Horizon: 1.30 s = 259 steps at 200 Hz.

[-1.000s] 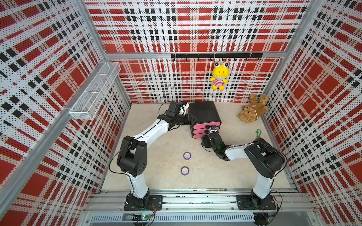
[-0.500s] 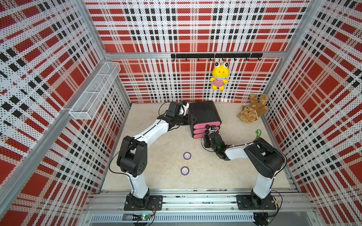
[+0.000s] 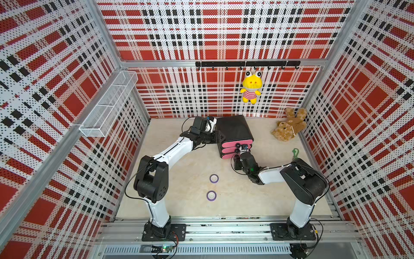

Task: Place the transparent tape into the drawer according to color
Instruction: Open the drawer in the storage box.

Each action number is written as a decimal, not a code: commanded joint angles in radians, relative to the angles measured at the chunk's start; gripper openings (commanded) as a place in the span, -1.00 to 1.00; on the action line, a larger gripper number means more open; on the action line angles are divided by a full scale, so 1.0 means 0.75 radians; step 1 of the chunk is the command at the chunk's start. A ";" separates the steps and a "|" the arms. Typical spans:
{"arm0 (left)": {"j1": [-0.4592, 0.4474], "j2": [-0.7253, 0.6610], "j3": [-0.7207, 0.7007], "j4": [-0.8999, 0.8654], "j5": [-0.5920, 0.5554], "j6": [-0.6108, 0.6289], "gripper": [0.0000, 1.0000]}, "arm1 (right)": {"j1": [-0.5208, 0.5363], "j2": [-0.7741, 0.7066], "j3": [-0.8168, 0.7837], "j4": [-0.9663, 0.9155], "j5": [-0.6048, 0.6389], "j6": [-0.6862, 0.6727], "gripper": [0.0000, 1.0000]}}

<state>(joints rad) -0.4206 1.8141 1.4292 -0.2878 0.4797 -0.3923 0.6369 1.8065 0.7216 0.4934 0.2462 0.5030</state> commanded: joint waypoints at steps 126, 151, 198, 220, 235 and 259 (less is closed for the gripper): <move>-0.011 0.011 -0.016 -0.038 0.028 0.024 0.17 | 0.141 -0.315 -0.194 -0.191 0.129 0.017 -0.22; -0.012 0.008 -0.016 -0.038 0.029 0.024 0.16 | 0.156 -0.344 -0.209 -0.227 0.136 0.028 -0.22; -0.012 0.007 -0.016 -0.040 0.029 0.055 0.16 | 0.190 -0.402 -0.260 -0.261 0.161 0.057 -0.21; -0.014 0.008 -0.016 -0.040 0.029 0.055 0.16 | 0.194 -0.411 -0.266 -0.269 0.170 0.056 -0.08; -0.014 0.005 -0.018 -0.040 0.026 0.055 0.17 | 0.194 -0.437 -0.279 -0.265 0.190 0.056 0.13; -0.016 0.000 -0.019 -0.048 0.020 0.059 0.21 | 0.194 -0.506 -0.274 -0.310 0.222 0.054 0.38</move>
<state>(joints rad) -0.4221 1.8153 1.4292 -0.2916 0.4896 -0.3710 0.7761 1.4918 0.5171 0.2890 0.3695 0.5411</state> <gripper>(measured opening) 0.587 0.647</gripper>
